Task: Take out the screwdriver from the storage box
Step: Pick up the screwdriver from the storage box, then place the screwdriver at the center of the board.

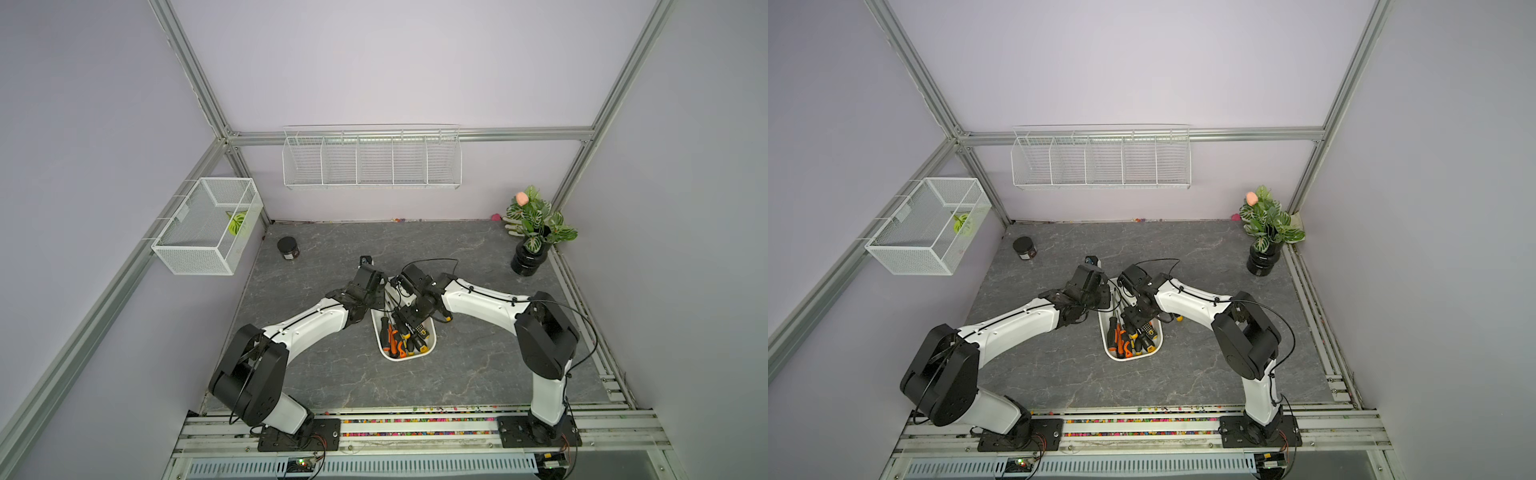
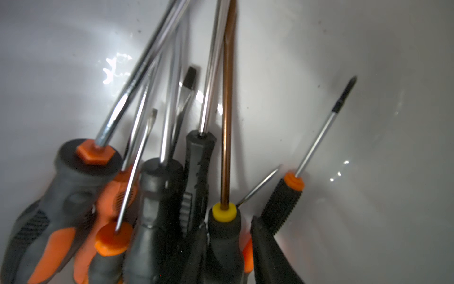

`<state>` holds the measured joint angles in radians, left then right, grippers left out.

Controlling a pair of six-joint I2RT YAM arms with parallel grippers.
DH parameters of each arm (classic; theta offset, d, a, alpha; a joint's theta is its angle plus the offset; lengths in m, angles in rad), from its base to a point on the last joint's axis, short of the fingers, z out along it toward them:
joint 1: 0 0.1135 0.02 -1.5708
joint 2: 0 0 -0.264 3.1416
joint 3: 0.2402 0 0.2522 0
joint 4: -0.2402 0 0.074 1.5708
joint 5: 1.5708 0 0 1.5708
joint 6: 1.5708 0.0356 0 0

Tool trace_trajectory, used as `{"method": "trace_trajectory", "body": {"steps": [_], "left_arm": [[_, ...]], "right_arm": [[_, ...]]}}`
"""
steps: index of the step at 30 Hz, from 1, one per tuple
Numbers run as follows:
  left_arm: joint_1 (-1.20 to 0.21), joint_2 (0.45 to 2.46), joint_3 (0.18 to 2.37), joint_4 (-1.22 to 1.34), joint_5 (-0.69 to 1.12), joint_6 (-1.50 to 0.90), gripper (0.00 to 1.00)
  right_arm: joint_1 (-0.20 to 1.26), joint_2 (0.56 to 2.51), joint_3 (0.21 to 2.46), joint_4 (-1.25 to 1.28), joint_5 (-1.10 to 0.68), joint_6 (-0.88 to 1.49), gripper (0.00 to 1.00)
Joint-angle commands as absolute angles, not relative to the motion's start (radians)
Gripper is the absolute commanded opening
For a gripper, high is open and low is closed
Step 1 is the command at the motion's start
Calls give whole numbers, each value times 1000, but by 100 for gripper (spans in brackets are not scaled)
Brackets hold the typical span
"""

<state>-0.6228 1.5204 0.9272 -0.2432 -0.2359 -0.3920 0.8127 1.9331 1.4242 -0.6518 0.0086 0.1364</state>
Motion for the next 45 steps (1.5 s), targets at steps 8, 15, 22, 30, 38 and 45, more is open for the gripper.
{"method": "trace_trajectory", "body": {"steps": [8, 15, 22, 30, 38, 45], "left_arm": [[-619, 1489, 933, -203, -228, -408, 0], [-619, 1483, 929, -202, -228, -412, 0], [-619, 1494, 927, -197, -227, -415, 0], [-621, 1495, 926, -199, -230, -416, 0], [-619, 1497, 921, -201, -235, -413, 0], [-621, 1503, 920, -189, -223, -415, 0]], "right_arm": [[790, 2038, 1479, -750, 73, 104, 31], [785, 2027, 1466, -743, 72, 110, 15], [786, 1896, 1444, -722, 46, 134, 0], [768, 1789, 1425, -690, -67, 172, 0], [716, 1648, 1284, -594, -120, 219, 0], [589, 1530, 1182, -620, -33, 207, 0]]}}
